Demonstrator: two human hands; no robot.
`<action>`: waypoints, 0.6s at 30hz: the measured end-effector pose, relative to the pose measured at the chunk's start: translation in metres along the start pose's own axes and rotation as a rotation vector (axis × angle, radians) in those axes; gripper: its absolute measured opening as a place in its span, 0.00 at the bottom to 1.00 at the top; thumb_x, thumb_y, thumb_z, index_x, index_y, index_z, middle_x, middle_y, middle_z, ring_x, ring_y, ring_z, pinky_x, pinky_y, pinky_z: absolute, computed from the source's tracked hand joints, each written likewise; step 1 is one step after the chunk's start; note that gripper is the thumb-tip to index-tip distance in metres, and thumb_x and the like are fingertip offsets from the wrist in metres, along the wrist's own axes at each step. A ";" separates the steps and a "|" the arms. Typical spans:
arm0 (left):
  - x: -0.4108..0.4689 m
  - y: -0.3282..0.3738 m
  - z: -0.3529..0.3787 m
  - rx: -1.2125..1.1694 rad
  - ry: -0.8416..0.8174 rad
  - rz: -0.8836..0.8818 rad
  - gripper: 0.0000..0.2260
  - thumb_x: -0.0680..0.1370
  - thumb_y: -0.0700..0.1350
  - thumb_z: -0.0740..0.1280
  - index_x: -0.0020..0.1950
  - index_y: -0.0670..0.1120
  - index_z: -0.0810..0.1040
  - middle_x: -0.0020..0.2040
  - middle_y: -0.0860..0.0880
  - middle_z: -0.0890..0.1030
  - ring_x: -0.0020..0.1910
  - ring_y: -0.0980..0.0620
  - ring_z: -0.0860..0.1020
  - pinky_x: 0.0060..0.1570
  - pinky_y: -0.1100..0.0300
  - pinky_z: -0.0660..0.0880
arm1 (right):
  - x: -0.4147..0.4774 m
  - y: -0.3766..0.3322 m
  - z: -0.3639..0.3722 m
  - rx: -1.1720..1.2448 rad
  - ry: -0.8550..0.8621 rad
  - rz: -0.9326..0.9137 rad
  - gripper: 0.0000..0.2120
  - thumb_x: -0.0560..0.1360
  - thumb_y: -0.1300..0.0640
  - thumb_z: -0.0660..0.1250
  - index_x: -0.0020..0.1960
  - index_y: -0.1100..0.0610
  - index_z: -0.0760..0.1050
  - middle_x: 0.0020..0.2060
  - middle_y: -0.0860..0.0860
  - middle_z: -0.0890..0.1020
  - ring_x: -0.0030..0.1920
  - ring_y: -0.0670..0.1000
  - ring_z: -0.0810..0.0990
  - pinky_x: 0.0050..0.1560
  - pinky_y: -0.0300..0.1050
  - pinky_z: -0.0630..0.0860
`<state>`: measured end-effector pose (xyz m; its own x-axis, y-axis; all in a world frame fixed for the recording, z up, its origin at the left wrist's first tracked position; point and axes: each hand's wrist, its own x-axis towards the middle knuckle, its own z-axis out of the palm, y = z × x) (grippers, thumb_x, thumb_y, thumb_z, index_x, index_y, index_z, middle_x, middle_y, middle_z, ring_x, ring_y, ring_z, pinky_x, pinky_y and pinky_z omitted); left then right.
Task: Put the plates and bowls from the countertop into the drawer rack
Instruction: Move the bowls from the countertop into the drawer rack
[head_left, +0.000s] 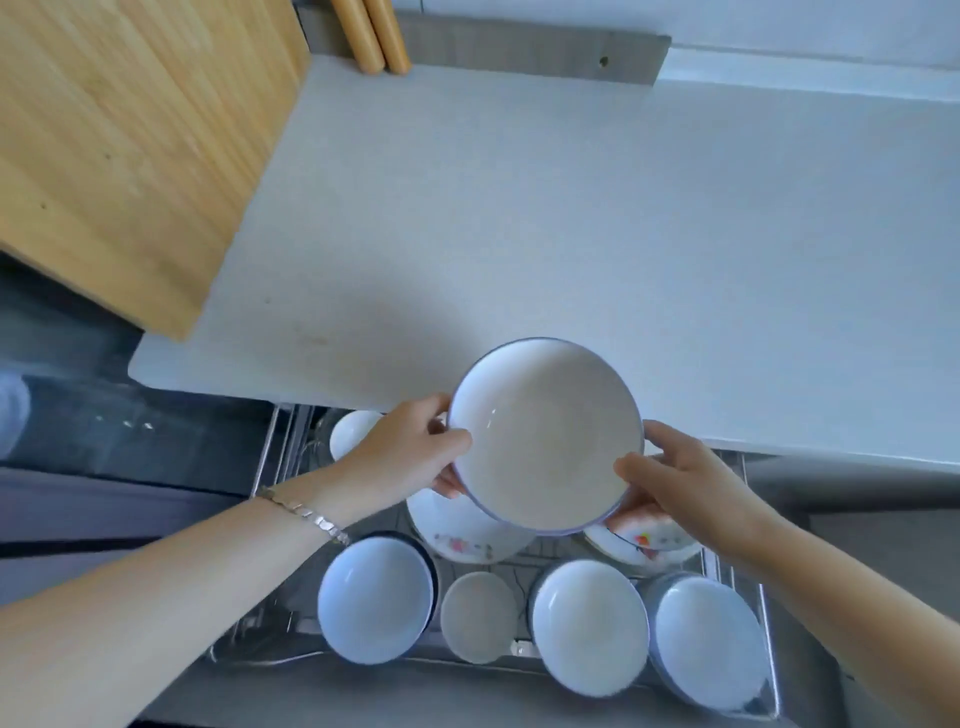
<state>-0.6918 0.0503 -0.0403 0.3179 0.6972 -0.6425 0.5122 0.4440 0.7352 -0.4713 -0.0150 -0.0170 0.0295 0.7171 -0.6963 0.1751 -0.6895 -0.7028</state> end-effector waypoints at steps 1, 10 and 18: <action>-0.009 -0.008 0.016 0.001 -0.011 -0.003 0.11 0.75 0.36 0.60 0.49 0.50 0.75 0.45 0.39 0.82 0.35 0.48 0.82 0.38 0.56 0.83 | -0.012 0.016 -0.003 0.004 -0.008 0.011 0.14 0.75 0.69 0.57 0.56 0.57 0.73 0.27 0.57 0.81 0.27 0.52 0.82 0.30 0.38 0.80; -0.003 -0.089 0.118 0.246 -0.162 -0.172 0.12 0.77 0.38 0.57 0.58 0.47 0.73 0.45 0.46 0.79 0.44 0.42 0.82 0.45 0.51 0.82 | -0.024 0.167 0.008 0.058 0.028 0.269 0.25 0.75 0.70 0.54 0.63 0.45 0.64 0.23 0.51 0.77 0.22 0.47 0.80 0.30 0.38 0.80; 0.036 -0.149 0.170 0.711 -0.170 -0.201 0.13 0.71 0.47 0.56 0.51 0.44 0.74 0.47 0.47 0.81 0.48 0.44 0.78 0.48 0.55 0.75 | -0.001 0.250 0.025 0.100 0.132 0.437 0.25 0.76 0.71 0.54 0.66 0.49 0.62 0.48 0.58 0.75 0.44 0.57 0.78 0.26 0.36 0.79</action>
<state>-0.6206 -0.0861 -0.2097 0.2533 0.5189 -0.8164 0.9461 0.0430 0.3209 -0.4521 -0.1904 -0.1954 0.2054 0.3595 -0.9103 0.0232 -0.9316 -0.3627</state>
